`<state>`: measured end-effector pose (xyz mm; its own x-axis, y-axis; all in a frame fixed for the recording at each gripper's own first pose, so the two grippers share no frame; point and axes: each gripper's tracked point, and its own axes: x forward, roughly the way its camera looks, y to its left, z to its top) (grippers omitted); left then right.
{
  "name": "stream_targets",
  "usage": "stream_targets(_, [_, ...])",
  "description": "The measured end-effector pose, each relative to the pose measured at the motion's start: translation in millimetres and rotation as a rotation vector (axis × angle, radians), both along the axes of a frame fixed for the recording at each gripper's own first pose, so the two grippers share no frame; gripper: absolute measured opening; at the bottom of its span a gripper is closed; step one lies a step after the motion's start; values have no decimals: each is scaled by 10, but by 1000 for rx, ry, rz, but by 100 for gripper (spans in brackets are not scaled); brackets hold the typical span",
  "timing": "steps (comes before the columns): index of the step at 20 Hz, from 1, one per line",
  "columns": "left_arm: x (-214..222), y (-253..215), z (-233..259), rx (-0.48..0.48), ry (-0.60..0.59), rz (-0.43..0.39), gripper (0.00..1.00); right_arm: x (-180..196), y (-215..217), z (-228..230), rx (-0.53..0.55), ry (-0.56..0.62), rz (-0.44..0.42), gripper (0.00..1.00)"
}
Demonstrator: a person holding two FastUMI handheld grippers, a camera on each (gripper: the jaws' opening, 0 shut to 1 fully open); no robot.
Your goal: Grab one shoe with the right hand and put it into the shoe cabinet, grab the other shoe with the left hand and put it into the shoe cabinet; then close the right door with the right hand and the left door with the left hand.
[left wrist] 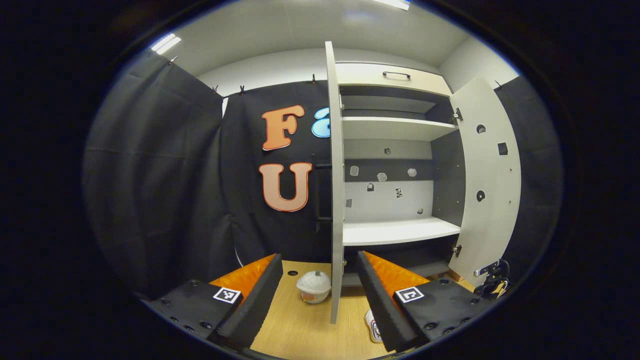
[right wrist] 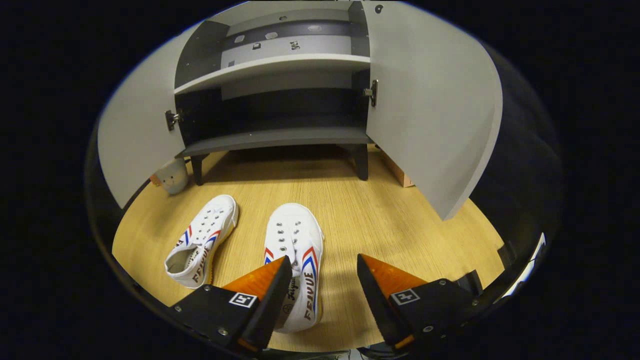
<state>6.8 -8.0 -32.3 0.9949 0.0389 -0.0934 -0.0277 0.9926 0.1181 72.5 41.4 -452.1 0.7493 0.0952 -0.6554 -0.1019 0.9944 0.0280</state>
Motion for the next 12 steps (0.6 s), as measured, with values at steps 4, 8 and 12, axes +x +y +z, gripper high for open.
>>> stream_targets(4, [6, 12, -32, 1, 4, 10, 96, 43, 92, -246, 26, 63, 14, 69])
stream_targets(8, [-5, 69, -70, -1, 13, 24, 96, 37, 171, -399, 81, 119, -4, 54])
stream_targets(12, [11, 98, -83, -2, 15, 31, 96, 45, 162, -418, 71, 121, -20, 22])
